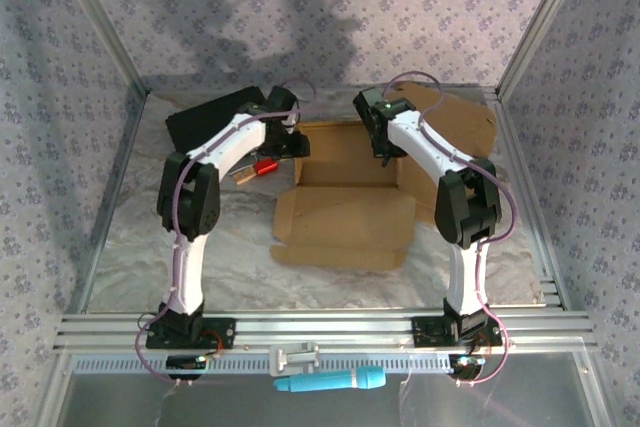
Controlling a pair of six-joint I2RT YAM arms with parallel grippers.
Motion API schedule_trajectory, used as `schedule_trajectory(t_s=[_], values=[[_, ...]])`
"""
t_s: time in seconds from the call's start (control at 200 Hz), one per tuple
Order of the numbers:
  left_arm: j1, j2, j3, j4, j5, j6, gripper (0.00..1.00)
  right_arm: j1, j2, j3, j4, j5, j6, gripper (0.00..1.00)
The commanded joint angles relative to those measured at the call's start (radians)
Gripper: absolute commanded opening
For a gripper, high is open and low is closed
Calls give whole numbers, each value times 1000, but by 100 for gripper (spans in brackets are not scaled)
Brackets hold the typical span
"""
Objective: Fold the paper box
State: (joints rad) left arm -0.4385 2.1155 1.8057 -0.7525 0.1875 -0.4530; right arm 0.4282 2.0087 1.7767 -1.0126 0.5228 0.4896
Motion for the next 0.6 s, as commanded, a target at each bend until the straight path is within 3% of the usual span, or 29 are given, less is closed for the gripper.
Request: schedule_trajectory(t_s=[0.0, 0.365, 0.505, 0.6], values=[[33, -66, -3, 30, 141, 37, 53, -12, 16, -8, -14, -21, -9, 0], [98, -45, -10, 63, 323, 91, 39, -28, 33, -5, -20, -75, 3, 0], [98, -50, -15, 40, 272, 92, 40, -31, 46, 0, -32, -91, 9, 0], [96, -88, -14, -8, 117, 54, 44, -42, 51, 7, -68, -118, 48, 0]])
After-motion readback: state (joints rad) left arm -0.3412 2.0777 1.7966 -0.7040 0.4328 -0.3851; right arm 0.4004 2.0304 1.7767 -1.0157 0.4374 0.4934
